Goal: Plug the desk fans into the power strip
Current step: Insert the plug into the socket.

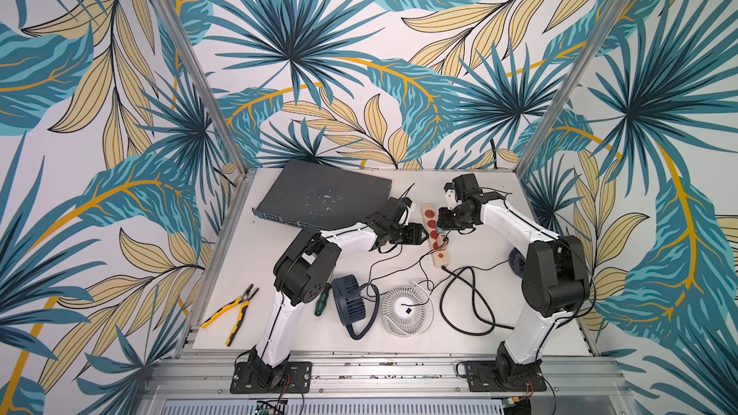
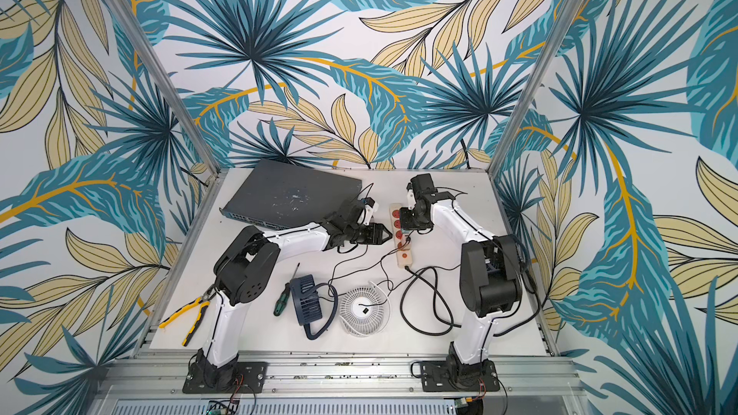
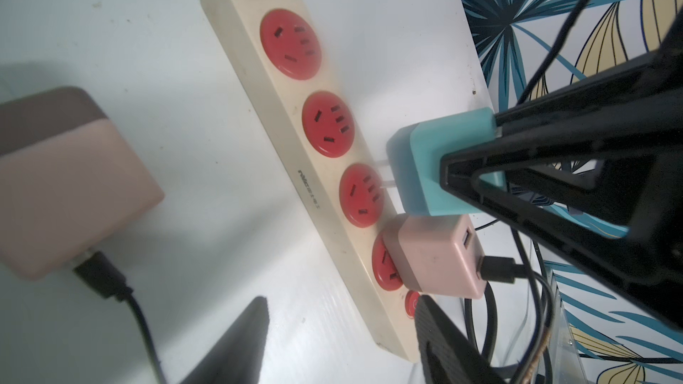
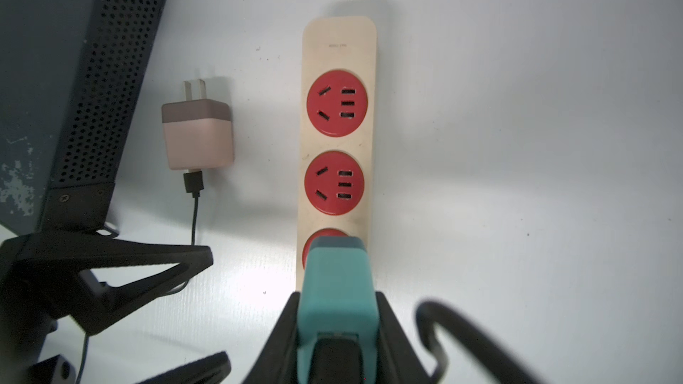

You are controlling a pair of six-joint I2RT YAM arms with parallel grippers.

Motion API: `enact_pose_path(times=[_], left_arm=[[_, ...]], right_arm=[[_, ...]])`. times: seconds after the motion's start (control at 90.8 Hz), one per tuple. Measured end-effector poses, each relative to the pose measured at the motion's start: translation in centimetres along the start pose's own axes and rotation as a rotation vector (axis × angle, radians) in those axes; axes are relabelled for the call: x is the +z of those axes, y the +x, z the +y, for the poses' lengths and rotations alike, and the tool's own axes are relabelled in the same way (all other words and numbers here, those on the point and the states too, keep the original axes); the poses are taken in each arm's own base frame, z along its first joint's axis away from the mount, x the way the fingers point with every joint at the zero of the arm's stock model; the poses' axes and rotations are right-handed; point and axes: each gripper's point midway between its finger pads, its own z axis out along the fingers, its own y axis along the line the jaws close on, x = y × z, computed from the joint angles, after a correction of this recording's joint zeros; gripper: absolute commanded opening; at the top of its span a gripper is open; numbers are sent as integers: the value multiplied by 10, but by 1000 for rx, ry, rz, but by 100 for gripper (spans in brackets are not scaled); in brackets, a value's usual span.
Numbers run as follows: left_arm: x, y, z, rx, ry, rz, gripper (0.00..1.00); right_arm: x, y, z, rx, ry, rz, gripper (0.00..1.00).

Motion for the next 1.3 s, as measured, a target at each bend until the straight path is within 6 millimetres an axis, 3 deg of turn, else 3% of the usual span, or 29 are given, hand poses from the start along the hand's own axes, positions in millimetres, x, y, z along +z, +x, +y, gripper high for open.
enact_pose_path(times=[1.3], left_arm=[[6,-3,0,2,7,0,66]], right_arm=[[16,14,-3,9,36,73,0]])
